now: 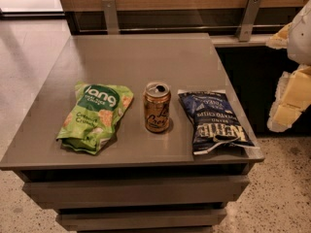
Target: Pick orange can
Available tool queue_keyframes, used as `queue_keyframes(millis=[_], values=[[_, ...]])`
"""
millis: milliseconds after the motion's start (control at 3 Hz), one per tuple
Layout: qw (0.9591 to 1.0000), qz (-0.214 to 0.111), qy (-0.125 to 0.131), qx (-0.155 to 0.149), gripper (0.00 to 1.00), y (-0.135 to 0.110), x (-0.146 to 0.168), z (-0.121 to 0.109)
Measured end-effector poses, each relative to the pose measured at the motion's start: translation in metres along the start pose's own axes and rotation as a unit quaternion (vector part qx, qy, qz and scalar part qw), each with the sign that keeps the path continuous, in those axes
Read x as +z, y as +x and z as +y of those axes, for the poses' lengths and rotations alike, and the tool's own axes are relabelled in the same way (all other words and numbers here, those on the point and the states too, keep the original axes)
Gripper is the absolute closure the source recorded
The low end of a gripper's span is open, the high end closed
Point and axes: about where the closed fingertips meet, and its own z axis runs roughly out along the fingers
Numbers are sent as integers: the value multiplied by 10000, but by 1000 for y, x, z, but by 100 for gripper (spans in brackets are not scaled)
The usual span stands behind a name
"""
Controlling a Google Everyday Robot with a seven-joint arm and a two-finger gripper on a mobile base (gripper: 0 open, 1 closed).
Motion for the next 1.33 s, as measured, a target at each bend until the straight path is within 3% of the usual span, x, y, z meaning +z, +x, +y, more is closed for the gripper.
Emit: queue_keyframes(millis=[333, 667, 1000, 1333], values=[[10000, 0, 1, 0, 0, 0, 0, 0], [9996, -254, 76, -108, 0, -3, -2, -4], [9957, -919, 53, -74, 0, -13, 6, -17], [9842, -1751, -260, -92, 0, -48, 23, -22]])
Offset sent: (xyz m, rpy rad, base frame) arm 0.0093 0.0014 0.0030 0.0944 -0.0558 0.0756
